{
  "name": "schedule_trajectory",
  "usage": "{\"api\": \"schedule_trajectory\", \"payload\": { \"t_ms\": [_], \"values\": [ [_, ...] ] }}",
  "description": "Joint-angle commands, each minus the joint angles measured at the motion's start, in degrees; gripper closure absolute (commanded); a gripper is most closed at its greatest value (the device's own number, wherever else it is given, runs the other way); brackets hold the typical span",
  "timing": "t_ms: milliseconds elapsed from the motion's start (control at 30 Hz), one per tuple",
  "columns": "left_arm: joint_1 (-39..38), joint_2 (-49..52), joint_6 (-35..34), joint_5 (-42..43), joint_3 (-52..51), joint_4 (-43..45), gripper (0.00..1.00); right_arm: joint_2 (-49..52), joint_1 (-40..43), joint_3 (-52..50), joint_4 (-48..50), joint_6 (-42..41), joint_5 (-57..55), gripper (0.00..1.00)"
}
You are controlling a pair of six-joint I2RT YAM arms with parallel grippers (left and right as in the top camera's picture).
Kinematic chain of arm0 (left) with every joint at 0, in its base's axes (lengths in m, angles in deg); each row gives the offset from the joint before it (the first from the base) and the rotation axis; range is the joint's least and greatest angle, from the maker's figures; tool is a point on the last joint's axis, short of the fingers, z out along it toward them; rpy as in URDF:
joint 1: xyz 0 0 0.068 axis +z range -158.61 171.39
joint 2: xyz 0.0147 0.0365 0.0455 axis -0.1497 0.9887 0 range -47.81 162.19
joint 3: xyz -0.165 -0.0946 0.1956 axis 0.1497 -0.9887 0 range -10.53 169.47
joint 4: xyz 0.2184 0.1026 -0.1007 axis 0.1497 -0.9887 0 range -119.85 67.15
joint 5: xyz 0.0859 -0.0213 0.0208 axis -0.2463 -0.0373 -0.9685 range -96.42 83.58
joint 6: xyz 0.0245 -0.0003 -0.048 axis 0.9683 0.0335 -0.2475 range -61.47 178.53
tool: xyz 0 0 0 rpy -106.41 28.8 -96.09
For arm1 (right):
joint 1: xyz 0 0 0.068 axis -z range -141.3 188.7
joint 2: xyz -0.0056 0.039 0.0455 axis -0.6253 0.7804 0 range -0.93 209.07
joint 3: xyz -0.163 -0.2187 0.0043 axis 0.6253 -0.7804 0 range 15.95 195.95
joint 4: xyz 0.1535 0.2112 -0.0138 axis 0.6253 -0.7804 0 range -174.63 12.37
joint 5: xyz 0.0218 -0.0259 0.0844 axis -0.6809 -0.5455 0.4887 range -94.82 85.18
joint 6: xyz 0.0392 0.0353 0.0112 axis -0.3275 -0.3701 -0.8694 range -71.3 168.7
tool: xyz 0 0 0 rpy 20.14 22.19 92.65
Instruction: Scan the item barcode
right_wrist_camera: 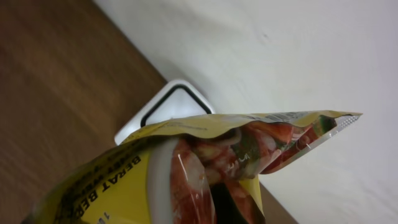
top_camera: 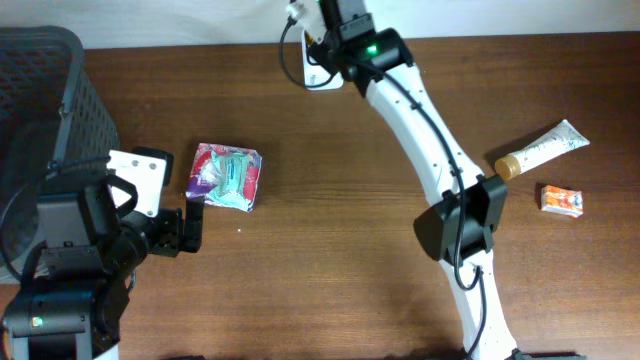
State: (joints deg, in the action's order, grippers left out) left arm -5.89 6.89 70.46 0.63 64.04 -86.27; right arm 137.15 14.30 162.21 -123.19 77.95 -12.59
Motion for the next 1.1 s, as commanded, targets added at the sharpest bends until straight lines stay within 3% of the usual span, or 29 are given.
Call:
{"api": "schedule_trajectory", "payload": {
  "t_ms": [0, 467, 667, 1067],
  "values": [
    [0.17, -0.02, -0.70, 0.42, 0.15, -0.11, 0.01, 3.04, 3.89, 1.84, 3.82, -7.91, 11.80, 0.96],
    [0.17, -0.02, -0.70, 0.42, 0.15, -0.55, 0.01, 10.51, 4.55, 1.81, 9.60, -14.82, 17.05, 0.96],
    [0.17, -0.02, -0.70, 0.42, 0.15, -0.57, 0.01, 10.60, 4.57, 1.81, 3.30, -14.78, 15.93, 0.96],
    [0.17, -0.02, -0.70, 0.44, 0.15, -1.18, 0.01, 10.60, 4.50, 1.81, -0.35, -11.80, 13.14, 0.96]
  ]
}}
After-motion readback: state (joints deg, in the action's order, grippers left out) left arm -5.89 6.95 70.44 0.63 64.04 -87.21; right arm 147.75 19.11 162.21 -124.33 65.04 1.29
